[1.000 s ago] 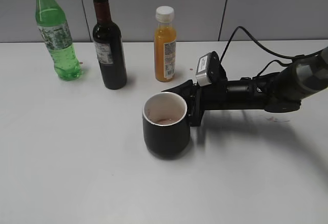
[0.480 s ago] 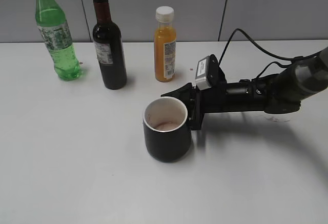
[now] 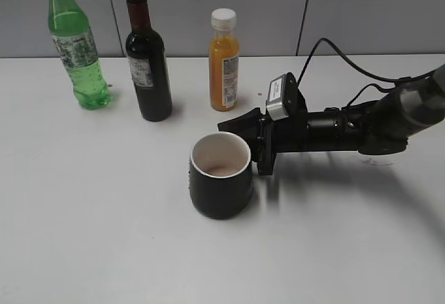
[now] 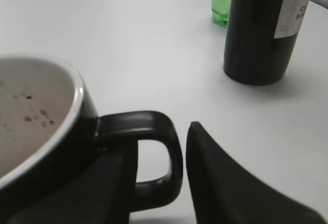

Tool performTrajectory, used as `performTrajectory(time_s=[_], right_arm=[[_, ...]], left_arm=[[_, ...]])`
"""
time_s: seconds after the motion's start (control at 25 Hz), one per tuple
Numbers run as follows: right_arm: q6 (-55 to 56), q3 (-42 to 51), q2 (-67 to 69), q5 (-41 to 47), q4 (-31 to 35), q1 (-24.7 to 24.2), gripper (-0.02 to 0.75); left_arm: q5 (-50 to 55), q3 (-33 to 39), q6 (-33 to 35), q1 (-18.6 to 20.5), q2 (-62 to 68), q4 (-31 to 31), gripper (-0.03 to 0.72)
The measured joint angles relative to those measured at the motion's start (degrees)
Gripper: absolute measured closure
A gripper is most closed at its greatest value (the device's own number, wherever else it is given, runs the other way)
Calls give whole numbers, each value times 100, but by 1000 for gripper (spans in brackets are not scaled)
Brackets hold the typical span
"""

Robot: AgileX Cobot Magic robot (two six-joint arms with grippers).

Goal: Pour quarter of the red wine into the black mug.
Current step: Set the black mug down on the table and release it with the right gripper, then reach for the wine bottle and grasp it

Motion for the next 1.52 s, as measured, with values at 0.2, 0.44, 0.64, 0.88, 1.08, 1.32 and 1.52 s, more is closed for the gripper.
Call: performTrajectory(time_s=[0.2,0.44,0.64,0.88,1.08,1.32,1.52], right_arm=[[23,0,0,-35,-288,-204,475],[140,0,0,-37,-695,-581,475],[188,0,0,-41,-1012,-901,475],[458,0,-206,-43,-1239,-1198,475],[527,0,-418,-43,-583,-1320,449],[523,5,-679,416,752,-1464,257],[-117,5,-749,1498,2173,-1502,191]], left_arm=[[0,0,2,0,0,0,99],[0,0,-4,0,0,0,99],[0,0,1,0,0,0,99],[0,0,-6,0,0,0,99],[0,0,-1,0,0,0,99],[0,0,2,0,0,0,99],[0,0,1,0,0,0,99]])
